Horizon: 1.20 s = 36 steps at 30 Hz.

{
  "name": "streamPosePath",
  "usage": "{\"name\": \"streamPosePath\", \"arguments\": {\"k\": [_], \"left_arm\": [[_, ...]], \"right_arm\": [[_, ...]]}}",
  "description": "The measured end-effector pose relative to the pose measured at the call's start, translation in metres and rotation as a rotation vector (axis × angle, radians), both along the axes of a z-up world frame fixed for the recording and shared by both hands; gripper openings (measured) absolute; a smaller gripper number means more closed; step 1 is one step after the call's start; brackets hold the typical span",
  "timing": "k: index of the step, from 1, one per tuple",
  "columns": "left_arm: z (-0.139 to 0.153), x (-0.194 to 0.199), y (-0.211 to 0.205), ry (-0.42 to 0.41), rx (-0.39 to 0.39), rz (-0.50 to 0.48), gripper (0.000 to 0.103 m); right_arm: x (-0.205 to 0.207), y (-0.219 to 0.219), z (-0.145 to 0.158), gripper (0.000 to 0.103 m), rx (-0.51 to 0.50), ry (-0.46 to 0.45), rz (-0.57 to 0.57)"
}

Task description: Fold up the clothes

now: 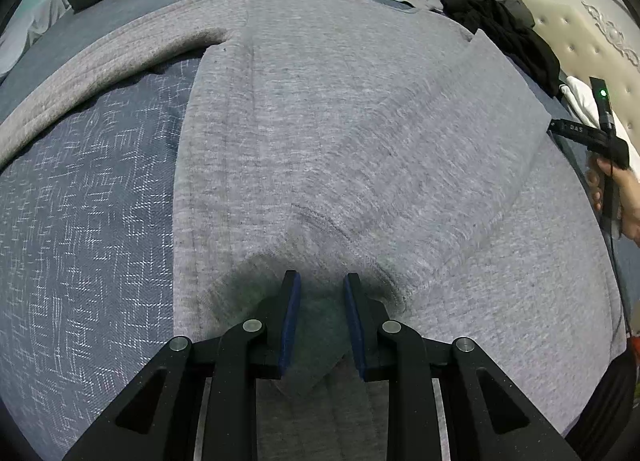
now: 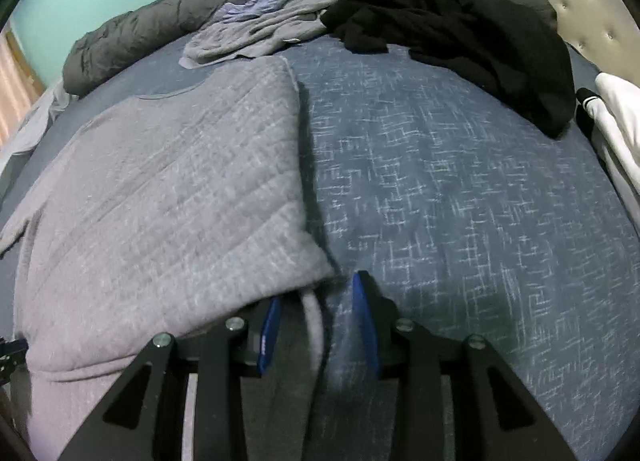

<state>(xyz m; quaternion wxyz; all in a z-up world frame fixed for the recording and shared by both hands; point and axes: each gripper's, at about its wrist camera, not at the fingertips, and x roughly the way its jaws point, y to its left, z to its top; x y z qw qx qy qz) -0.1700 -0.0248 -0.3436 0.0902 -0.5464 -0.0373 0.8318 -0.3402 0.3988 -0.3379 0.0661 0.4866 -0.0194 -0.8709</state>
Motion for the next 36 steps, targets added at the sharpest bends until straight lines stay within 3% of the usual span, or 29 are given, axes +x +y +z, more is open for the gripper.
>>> {"name": "streamPosePath", "arguments": {"k": [2, 4, 9, 11, 15, 18, 21, 28, 36], "left_arm": [[0.000, 0.001, 0.001, 0.000, 0.000, -0.002, 0.024], [0.000, 0.001, 0.001, 0.000, 0.003, -0.002, 0.024], [0.005, 0.002, 0.002, 0.005, 0.009, 0.001, 0.024], [0.013, 0.003, 0.004, 0.020, 0.009, 0.001, 0.025], [0.031, 0.002, 0.004, 0.074, 0.038, 0.016, 0.027], [0.041, -0.002, -0.001, 0.112, 0.074, 0.045, 0.037], [0.044, -0.014, 0.000, 0.138, 0.106, 0.058, 0.044], [0.024, -0.046, 0.011, 0.141, 0.161, 0.055, 0.044], [0.010, -0.047, 0.022, 0.153, 0.124, 0.007, 0.046]], "right_arm": [[-0.006, 0.003, -0.002, 0.034, 0.035, -0.002, -0.030], [-0.002, 0.016, 0.000, 0.035, 0.006, 0.012, -0.063], [-0.001, 0.021, 0.005, 0.034, -0.004, 0.012, -0.018], [0.004, 0.025, 0.009, 0.035, -0.027, -0.029, -0.001], [0.015, 0.047, 0.035, 0.036, -0.040, -0.026, -0.014], [0.015, 0.062, 0.059, 0.038, -0.103, -0.003, -0.056], [-0.005, 0.058, 0.077, 0.052, -0.164, 0.004, -0.082], [-0.085, 0.001, 0.089, 0.052, -0.097, -0.055, -0.014], [-0.157, -0.042, 0.083, 0.052, 0.000, -0.097, -0.016]]}}
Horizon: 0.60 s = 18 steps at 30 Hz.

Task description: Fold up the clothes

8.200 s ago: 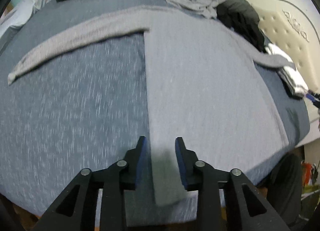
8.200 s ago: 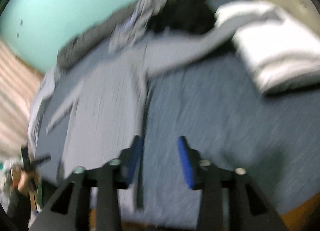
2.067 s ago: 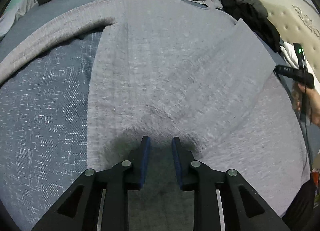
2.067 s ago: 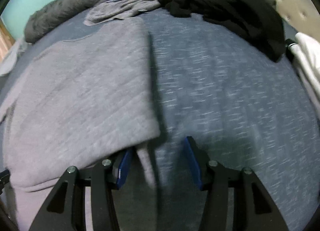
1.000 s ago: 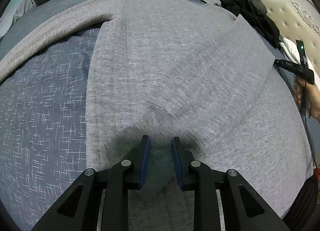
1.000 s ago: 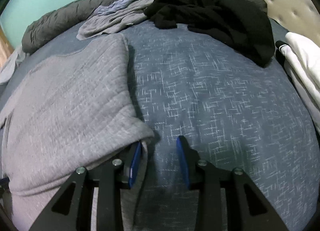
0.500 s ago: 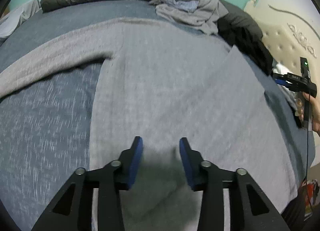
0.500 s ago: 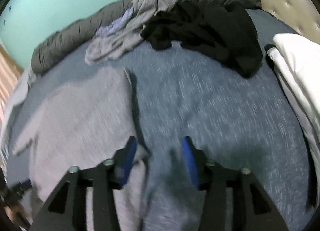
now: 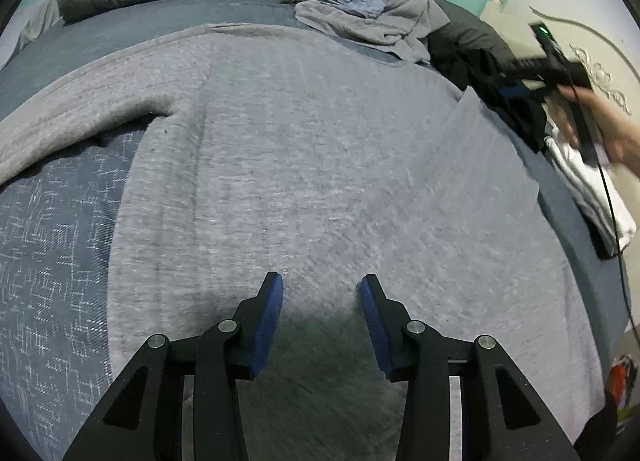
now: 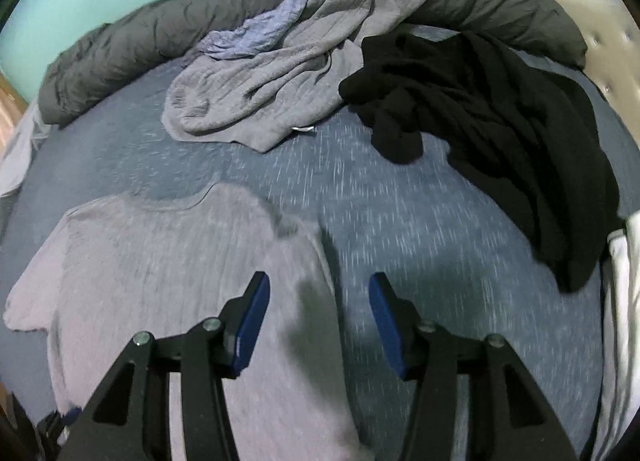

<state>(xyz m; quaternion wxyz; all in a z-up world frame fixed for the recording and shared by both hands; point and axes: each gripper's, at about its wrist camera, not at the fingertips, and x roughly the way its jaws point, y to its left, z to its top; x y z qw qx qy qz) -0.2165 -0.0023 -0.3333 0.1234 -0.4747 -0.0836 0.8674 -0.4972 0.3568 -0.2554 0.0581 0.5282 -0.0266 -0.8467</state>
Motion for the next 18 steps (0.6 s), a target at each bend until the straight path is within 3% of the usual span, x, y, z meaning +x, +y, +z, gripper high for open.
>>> {"name": "streamPosePath", "arguments": {"k": [9, 11, 12, 13, 18], "left_arm": [[-0.002, 0.001, -0.001, 0.007, 0.018, -0.024, 0.049], [-0.004, 0.000, -0.001, 0.006, 0.022, -0.025, 0.049], [-0.004, 0.000, -0.001, 0.007, 0.022, -0.025, 0.049], [-0.005, 0.000, -0.001, 0.008, 0.022, -0.026, 0.049], [-0.006, 0.000, 0.000, 0.008, 0.027, -0.026, 0.049]], "right_arm": [[-0.049, -0.029, -0.039, 0.052, 0.112, -0.121, 0.002], [-0.051, -0.030, -0.047, 0.038, 0.120, -0.144, -0.004], [-0.052, -0.029, -0.049, 0.020, 0.122, -0.145, -0.010], [-0.052, -0.029, -0.051, 0.014, 0.124, -0.145, -0.017], [-0.050, -0.024, -0.055, 0.009, 0.137, -0.092, -0.071]]}}
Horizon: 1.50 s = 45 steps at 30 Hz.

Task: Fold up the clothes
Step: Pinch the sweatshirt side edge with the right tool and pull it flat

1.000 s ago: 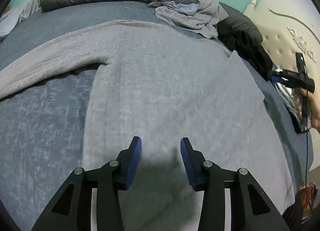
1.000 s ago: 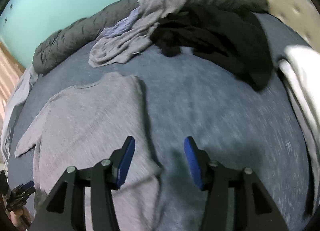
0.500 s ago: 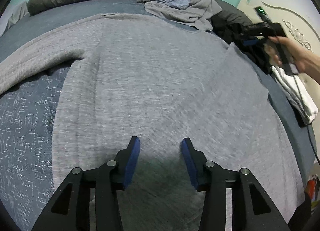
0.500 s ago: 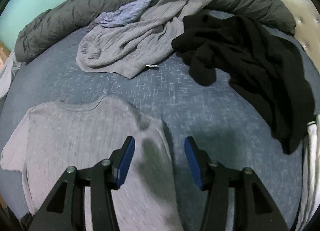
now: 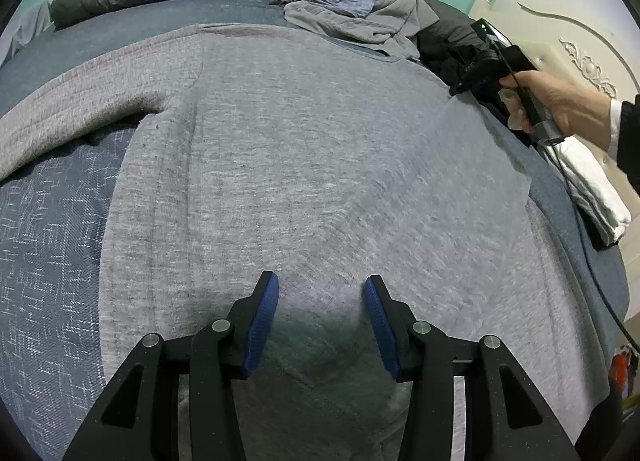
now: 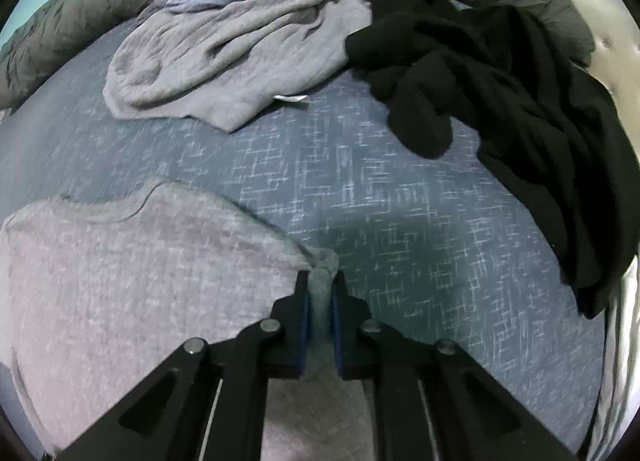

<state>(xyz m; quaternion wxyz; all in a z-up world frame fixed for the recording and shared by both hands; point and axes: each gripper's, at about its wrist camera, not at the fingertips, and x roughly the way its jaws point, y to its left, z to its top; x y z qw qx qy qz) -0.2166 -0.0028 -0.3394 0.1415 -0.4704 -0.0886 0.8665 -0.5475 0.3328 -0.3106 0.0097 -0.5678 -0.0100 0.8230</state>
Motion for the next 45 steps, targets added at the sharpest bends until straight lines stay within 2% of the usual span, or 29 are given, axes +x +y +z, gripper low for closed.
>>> {"name": "streamPosePath", "arguments": {"k": [8, 10, 16, 21, 25, 27, 29, 31, 34, 41, 45], "left_arm": [[-0.001, -0.003, 0.000, -0.001, 0.003, 0.000, 0.049], [-0.002, -0.004, 0.000, -0.002, 0.005, 0.001, 0.049], [-0.002, -0.005, 0.002, 0.001, -0.002, -0.001, 0.049], [-0.003, -0.006, 0.000, -0.002, 0.007, -0.002, 0.049], [-0.003, -0.006, 0.000, -0.001, 0.005, -0.004, 0.049], [-0.003, -0.005, -0.002, -0.002, 0.010, -0.003, 0.049], [-0.002, -0.004, -0.003, -0.003, 0.015, -0.003, 0.049], [-0.002, -0.003, -0.003, -0.003, 0.015, -0.002, 0.049], [-0.002, -0.003, -0.002, -0.002, 0.017, 0.000, 0.049], [-0.004, -0.005, -0.003, -0.003, 0.026, -0.002, 0.049], [-0.004, -0.006, -0.004, -0.005, 0.030, -0.002, 0.049]], "right_arm": [[-0.004, 0.023, -0.009, 0.009, -0.076, 0.021, -0.089], [-0.003, 0.031, -0.004, 0.009, -0.121, 0.051, -0.105], [0.005, 0.026, 0.007, 0.010, -0.109, 0.086, -0.023], [0.000, 0.030, 0.002, 0.010, -0.117, 0.009, -0.010], [-0.003, 0.013, -0.005, 0.013, 0.000, -0.067, 0.034], [-0.003, 0.012, -0.004, 0.013, 0.006, -0.071, 0.045], [-0.002, 0.010, -0.004, 0.009, 0.012, -0.073, 0.057], [-0.001, 0.012, 0.008, 0.007, 0.036, -0.003, 0.041], [0.001, 0.028, 0.021, 0.007, 0.003, 0.068, -0.039], [0.008, 0.043, 0.009, 0.007, -0.073, 0.082, -0.139], [0.008, 0.046, 0.002, 0.007, -0.105, 0.084, -0.141]]}}
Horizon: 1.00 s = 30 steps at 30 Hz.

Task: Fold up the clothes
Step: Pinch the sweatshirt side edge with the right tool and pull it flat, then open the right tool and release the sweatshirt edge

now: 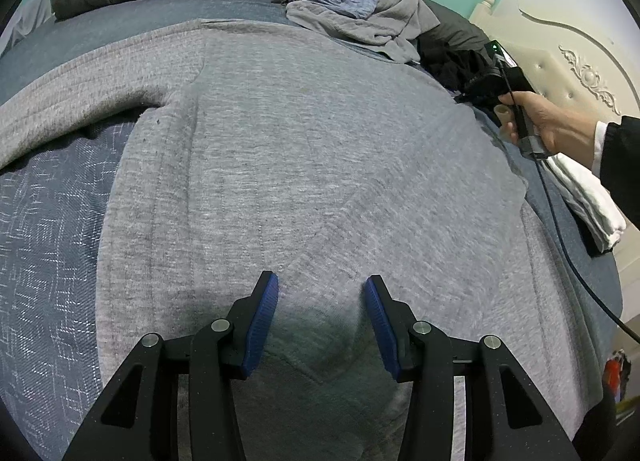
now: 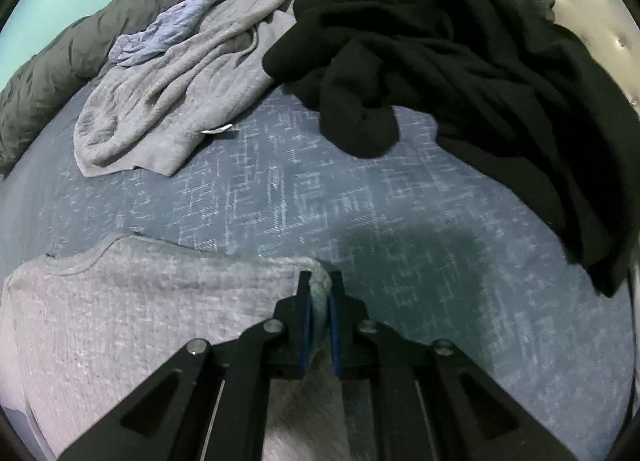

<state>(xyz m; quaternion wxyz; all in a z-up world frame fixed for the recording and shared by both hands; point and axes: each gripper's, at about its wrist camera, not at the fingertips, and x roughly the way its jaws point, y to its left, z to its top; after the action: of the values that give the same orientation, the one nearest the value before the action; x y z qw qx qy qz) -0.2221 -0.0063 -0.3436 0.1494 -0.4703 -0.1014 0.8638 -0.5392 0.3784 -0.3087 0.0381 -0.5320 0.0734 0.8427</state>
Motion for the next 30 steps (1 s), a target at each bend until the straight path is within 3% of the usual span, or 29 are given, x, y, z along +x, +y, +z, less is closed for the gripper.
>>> {"name": "streamPosePath", "arguments": {"k": [3, 9, 14, 17, 20, 24, 30], "left_arm": [[0.001, 0.001, 0.000, -0.001, -0.002, 0.000, 0.049], [0.001, 0.000, 0.000, -0.002, -0.007, 0.001, 0.050], [0.001, 0.003, -0.003, -0.004, -0.005, 0.000, 0.050], [0.002, 0.003, -0.002, -0.007, -0.010, 0.000, 0.050], [0.002, 0.001, -0.005, -0.016, 0.014, 0.005, 0.050], [0.002, 0.001, -0.007, -0.021, 0.026, 0.006, 0.050], [0.012, 0.003, -0.014, -0.030, 0.068, 0.036, 0.053]], "right_arm": [[-0.002, 0.001, 0.005, 0.008, -0.020, 0.036, -0.014], [0.006, 0.006, 0.043, 0.008, -0.071, 0.178, 0.005], [0.020, -0.002, 0.044, 0.008, -0.160, 0.169, 0.081], [0.035, -0.023, 0.030, 0.008, -0.120, 0.112, 0.164], [0.035, -0.025, 0.015, 0.008, -0.036, 0.068, 0.153], [0.048, -0.009, 0.035, 0.008, -0.098, 0.156, 0.058], [0.118, -0.035, 0.062, 0.008, -0.200, 0.220, 0.178]]}}
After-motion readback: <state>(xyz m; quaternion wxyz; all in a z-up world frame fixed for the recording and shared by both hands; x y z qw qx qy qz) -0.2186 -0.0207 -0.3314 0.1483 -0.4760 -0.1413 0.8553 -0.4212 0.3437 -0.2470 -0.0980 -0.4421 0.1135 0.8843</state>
